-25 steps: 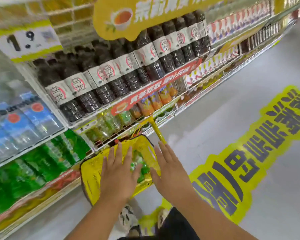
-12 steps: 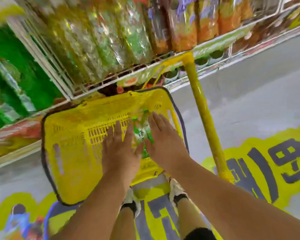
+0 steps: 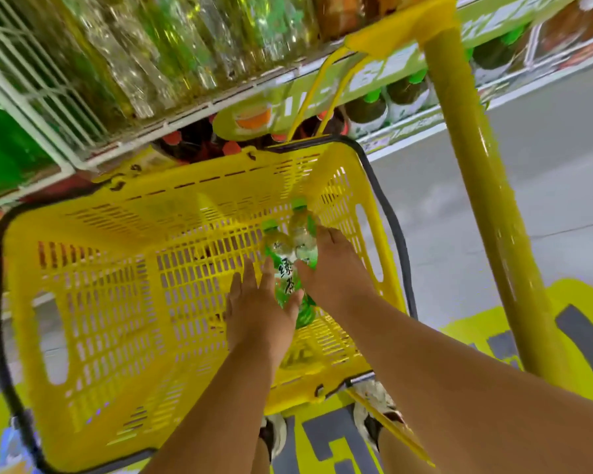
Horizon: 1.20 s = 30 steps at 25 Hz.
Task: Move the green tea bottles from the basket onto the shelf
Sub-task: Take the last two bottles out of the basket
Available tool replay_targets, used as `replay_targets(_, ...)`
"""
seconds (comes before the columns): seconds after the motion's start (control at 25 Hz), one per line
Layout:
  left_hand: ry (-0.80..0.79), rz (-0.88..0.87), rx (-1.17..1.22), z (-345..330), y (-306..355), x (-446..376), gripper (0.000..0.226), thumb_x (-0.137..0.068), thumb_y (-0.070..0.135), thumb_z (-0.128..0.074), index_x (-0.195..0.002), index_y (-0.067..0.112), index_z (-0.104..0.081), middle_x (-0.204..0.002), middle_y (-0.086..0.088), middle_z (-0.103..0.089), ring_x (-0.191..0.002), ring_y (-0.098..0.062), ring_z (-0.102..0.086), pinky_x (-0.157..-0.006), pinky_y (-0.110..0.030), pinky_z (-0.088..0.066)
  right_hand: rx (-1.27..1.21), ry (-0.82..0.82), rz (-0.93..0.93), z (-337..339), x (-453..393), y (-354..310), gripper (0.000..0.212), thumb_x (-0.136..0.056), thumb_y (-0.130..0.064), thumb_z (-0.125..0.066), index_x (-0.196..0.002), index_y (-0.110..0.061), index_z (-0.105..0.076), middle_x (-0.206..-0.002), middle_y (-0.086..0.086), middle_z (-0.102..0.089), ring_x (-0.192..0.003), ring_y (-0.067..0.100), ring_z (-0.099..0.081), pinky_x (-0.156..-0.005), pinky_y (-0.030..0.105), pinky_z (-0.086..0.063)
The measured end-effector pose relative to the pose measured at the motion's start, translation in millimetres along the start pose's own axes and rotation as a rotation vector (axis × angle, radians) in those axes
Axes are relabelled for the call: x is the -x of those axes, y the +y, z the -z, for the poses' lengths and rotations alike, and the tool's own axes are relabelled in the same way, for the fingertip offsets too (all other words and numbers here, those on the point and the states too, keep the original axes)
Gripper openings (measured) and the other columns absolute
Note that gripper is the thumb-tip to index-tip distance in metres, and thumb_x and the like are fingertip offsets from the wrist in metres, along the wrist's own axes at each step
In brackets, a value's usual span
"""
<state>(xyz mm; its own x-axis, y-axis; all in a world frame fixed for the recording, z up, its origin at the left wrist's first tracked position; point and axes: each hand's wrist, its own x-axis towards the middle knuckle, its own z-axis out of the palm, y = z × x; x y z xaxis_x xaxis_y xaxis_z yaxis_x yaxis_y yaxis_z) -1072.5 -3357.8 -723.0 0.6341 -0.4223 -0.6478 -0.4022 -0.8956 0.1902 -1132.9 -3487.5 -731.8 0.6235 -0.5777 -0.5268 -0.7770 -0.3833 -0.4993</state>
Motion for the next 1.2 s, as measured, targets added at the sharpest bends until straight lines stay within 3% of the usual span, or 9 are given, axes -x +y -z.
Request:
replay_targets(0.12,-0.017,0.064,0.114,-11.8,-1.5,-13.8,0.081,-0.094,0.064,-0.047,-0.16,0.034,-0.011,-0.169,0.001,-0.003,-0.155,-0.024,-0.004,-0.123,-0.044,-0.018,-0.052,-0.032,-0.11,-12.7,-11.5,3.4,0.069,-0.098,-0.039,-0.062,-0.152,-0.006,-0.035,-0.143,0.014,-0.046,-0.133,0.033,-0.048,-0.102,0.039,-0.044)
replay_targets(0.24,-0.024,0.12,0.377,-22.9,-3.6,-25.7,0.082,-0.092,0.052,-0.062,-0.159,0.031,-0.02,-0.163,-0.002,-0.031,-0.147,-0.025,-0.033,-0.115,-0.041,-0.035,-0.198,-0.015,-0.247,-30.7,-20.3,1.1,0.052,-0.095,-0.038,-0.065,-0.131,-0.002,-0.053,-0.125,0.017,-0.055,-0.116,0.037,-0.059,-0.086,0.037,-0.048)
replay_targets(0.44,-0.013,0.268,0.629,-28.1,-1.9,-37.9,0.077,-0.089,0.029,-0.074,-0.154,0.023,-0.034,-0.141,0.001,-0.058,-0.121,-0.022,-0.061,-0.085,-0.027,-0.048,-0.15,0.053,-0.273,-40.9,-19.9,-2.4,0.043,-0.095,-0.031,-0.065,-0.126,-0.003,-0.055,-0.123,0.014,-0.048,-0.114,0.036,-0.055,-0.093,0.042,-0.048)
replay_targets(0.6,0.0,0.32,0.665,-37.7,-9.4,-44.9,0.051,-0.078,0.029,-0.085,-0.117,0.028,-0.051,-0.111,0.003,-0.071,-0.085,-0.015,-0.063,-0.069,-0.027,-0.046,-0.17,0.07,-0.291,-46.2,-29.3,0.4,0.032,-0.091,-0.029,-0.065,-0.113,-0.005,-0.063,-0.108,0.009,-0.053,-0.106,0.034,-0.059,-0.076,0.035,-0.042)
replay_targets(0.72,-0.009,0.34,0.649,-38.8,-14.3,-48.2,0.049,-0.072,0.036,-0.087,-0.107,0.025,-0.055,-0.097,0.005,-0.071,-0.078,-0.017,-0.067,-0.06,-0.03,-0.052,-0.154,0.049,-0.324,-56.8,-35.2,2.2,0.047,-0.085,-0.036,-0.074,-0.119,-0.008,-0.059,-0.117,0.01,-0.059,-0.11,0.033,-0.06,-0.079,0.036,-0.047)
replay_targets(0.88,-0.019,0.351,0.672,-36.0,-22.0,-49.4,0.041,-0.075,0.031,-0.086,-0.103,0.022,-0.058,-0.083,0.013,-0.066,-0.069,-0.006,-0.063,-0.054,-0.022,-0.046,-0.241,-0.04,-0.402,-59.8,-47.2,10.3,0.055,-0.078,-0.046,-0.083,-0.115,-0.012,-0.061,-0.109,0.006,-0.067,-0.098,0.029,-0.066,-0.064,0.029,-0.044)
replay_targets(1.0,-0.035,0.359,0.709,-34.1,-29.0,-48.3,0.033,-0.078,0.026,-0.084,-0.103,0.025,-0.062,-0.084,0.013,-0.07,-0.069,-0.004,-0.066,-0.053,-0.019,-0.049,-0.276,-0.094,-0.396,-55.3,-49.4,11.0,0.049,-0.075,-0.048,-0.085,-0.104,-0.015,-0.064,-0.098,0.001,-0.068,-0.085,0.023,-0.063,-0.052,0.026,-0.036)
replay_targets(1.12,-0.025,0.329,0.707,-20.8,-31.0,-39.7,0.028,-0.079,0.027,-0.082,-0.101,0.025,-0.064,-0.081,0.015,-0.069,-0.065,-0.004,-0.066,-0.057,-0.028,-0.056,-0.34,-0.086,-0.37,-48.8,-40.1,6.9,0.037,-0.075,-0.046,-0.086,-0.096,-0.02,-0.071,-0.089,-0.003,-0.071,-0.08,0.018,-0.065,-0.053,0.021,-0.04)
replay_targets(1.2,-0.01,0.307,0.72,-5.2,-31.1,-29.8,0.03,-0.08,0.03,-0.081,-0.1,0.028,-0.058,-0.096,0.016,-0.068,-0.07,-0.003,-0.063,-0.063,-0.029,-0.055,-0.37,-0.066,-0.351,-39.3,-31.1,0.1,0.032,-0.075,-0.045,-0.086,-0.093,-0.022,-0.071,-0.086,-0.005,-0.069,-0.078,0.017,-0.064,-0.055,0.021,-0.042)
